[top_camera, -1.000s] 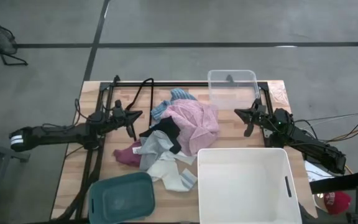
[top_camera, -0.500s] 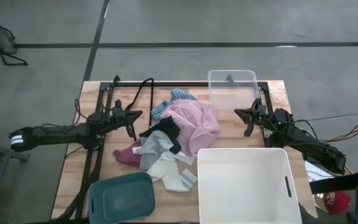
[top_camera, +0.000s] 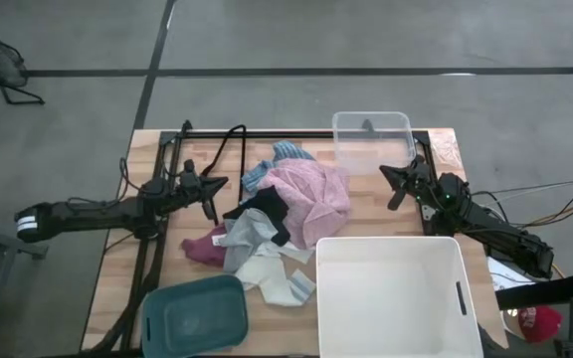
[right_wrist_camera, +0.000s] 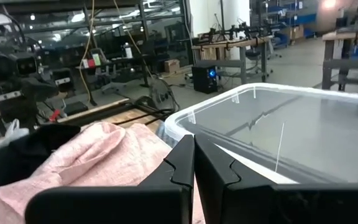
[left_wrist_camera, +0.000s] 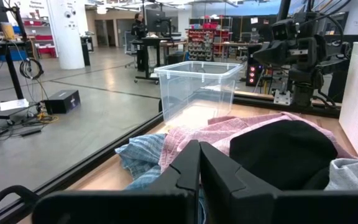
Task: Pick & Place Cloths
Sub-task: Put the black boxer into the transparent bin
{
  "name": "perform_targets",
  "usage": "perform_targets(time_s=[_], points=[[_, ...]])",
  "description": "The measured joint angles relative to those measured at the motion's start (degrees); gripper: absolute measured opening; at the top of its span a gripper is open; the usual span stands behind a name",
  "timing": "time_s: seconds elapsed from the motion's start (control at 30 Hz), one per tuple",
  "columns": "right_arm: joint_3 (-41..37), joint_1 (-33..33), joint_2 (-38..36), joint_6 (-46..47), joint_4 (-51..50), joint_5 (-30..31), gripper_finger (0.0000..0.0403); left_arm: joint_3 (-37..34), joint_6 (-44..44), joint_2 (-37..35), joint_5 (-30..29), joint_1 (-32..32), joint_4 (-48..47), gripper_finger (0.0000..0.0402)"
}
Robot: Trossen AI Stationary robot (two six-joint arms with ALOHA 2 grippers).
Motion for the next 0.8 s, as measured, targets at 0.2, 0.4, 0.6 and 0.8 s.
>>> perform_targets(time_s=[0.2,0.4,0.6,0.8], points=[[0.00,0.00,0.00,5.20,-0.02,0.00,0.0009,0.00,0.00,0.00,0.01,0.00,-0.02,0.0014],[0.00,0.00,0.00,6.55,-0.15,-0.12,0.0008,0.00,0.00,0.00,0.01,0.02,-0.02,0.0014],[0.00,-0.08,0.06,21.69,1.36,-1.05,0.0009,0.00,0.01,0.01,0.00,0.01,-0.02,0.0014],[0.02,-0.09,0.04,21.71,10.84,0.75,0.0009,0.00,0.00,0.00,0.00,0.02,-0.02,0.0014]])
